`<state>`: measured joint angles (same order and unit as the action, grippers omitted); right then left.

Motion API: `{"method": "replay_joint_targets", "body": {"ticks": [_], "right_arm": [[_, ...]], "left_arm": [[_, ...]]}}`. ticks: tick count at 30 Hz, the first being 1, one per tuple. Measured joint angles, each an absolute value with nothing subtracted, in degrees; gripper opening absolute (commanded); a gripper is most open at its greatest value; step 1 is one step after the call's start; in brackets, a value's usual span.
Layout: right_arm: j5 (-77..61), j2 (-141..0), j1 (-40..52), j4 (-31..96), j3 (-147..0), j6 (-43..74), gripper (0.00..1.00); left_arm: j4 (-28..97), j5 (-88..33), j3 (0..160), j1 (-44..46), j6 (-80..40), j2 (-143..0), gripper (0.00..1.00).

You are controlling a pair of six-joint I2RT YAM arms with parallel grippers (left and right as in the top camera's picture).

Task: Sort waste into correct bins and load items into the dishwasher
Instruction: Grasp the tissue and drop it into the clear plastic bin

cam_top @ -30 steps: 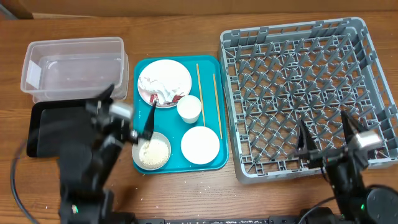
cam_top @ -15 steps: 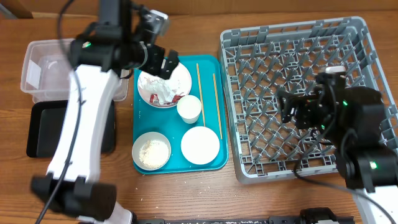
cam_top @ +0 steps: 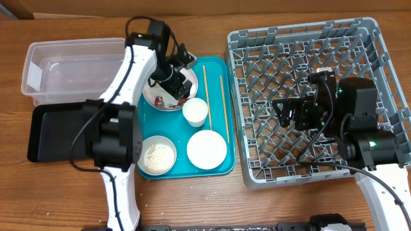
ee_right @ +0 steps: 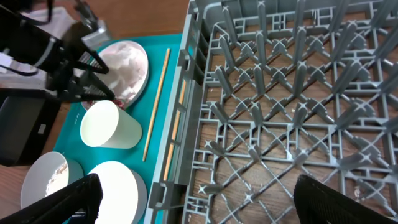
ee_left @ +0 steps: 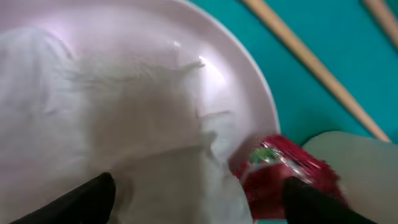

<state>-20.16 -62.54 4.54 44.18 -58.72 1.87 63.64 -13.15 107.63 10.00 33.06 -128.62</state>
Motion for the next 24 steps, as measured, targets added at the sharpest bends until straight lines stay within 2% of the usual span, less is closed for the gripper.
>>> {"method": "replay_joint_targets", "body": {"ticks": [4,6,7,8,10,14,17,24], "right_arm": [[-20.2,-62.5,4.5,44.2,-58.7,1.9,1.0],[-20.2,-62.5,4.5,44.2,-58.7,1.9,1.0],[-20.2,-62.5,4.5,44.2,-58.7,1.9,1.0],[-20.2,-62.5,4.5,44.2,-58.7,1.9,1.0],[-20.2,-62.5,4.5,44.2,-58.7,1.9,1.0],[-20.2,-62.5,4.5,44.2,-58.7,1.9,1.0],[-20.2,-62.5,4.5,44.2,-58.7,1.9,1.0],[-20.2,-62.5,4.5,44.2,-58.7,1.9,1.0]], "left_arm": [[62.8,-10.6,107.6,10.0,35.2,-132.3,0.85],[62.0,-10.1,107.6,9.9,35.8,-132.6,0.73],[61.5,-9.7,107.6,9.9,36.2,-132.6,0.56],[60.8,-9.3,107.6,9.8,36.3,-132.7,0.35],[59.6,-8.9,107.6,9.7,36.5,-132.9,0.04],[58.2,-8.5,107.6,9.6,35.9,-133.2,0.04],[59.0,-8.4,108.9,9.6,31.2,-133.5,0.04],[76.3,-8.3,132.4,9.6,18.1,-135.3,0.04]]}}
